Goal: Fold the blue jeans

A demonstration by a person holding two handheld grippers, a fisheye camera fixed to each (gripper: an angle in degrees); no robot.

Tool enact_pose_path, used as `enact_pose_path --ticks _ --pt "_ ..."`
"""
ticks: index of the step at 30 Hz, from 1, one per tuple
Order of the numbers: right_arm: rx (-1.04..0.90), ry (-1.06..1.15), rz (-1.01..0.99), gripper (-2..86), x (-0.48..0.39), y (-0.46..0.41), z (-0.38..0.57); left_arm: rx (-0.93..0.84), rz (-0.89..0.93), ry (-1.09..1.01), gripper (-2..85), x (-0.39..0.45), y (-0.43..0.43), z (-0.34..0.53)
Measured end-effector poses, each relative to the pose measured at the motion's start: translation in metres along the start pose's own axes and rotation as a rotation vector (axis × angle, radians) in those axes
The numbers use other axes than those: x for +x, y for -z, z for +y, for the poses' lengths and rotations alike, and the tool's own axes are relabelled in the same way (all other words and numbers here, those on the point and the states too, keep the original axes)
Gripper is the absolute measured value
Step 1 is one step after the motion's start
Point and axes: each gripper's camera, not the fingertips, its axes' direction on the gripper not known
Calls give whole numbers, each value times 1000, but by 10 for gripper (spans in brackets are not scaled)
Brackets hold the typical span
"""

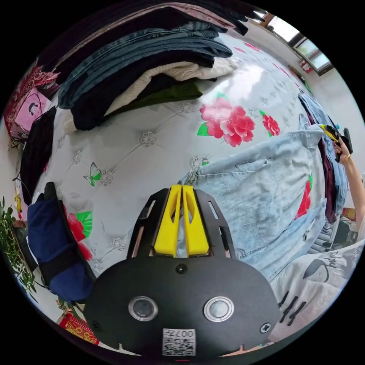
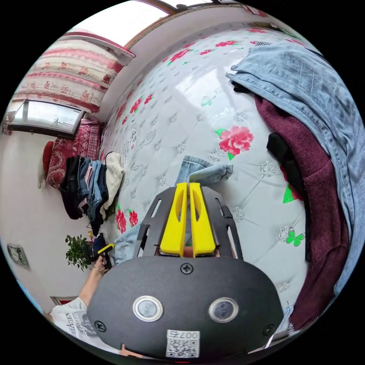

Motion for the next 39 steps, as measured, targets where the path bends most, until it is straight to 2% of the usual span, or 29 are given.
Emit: enact_pose_path --ticks 5,8,12,15,17,19,22,24,26,30,33,36,37,39 --pt "174 146 -205 -1 -34 125 41 266 129 68 -9 -23 93 64" --pt "268 230 -283 -2 -42 211 98 396 171 53 -9 -22 147 118" --pt "363 219 -347 -3 0 307 210 480 161 -51 -10 8 183 197" --pt "360 144 -281 -3 58 341 299 461 152 -73 -10 26 179 241" --pt "327 67 -174 -3 102 340 352 392 198 -49 -10 36 151 280" --pt "196 -136 -59 -3 180 304 411 277 187 -15 -10 40 113 304" --pt "64 -371 -17 -3 267 249 466 53 209 74 -10 34 42 331" --pt "103 -427 -56 -3 291 241 484 6 210 102 -10 31 22 340" --pt "151 -425 -112 -2 298 248 485 42 216 101 -10 28 32 339" --pt "207 -227 -148 -2 266 293 453 226 207 34 -10 28 90 341" --pt "235 -100 -82 -2 242 319 442 302 206 -4 -10 30 113 353" --pt "117 -120 60 -2 264 293 440 184 212 7 -10 22 83 376" --pt "49 -177 81 -2 283 272 442 135 205 16 -10 21 71 380" --pt "35 -246 76 -1 302 257 452 5 194 51 -9 17 35 389"
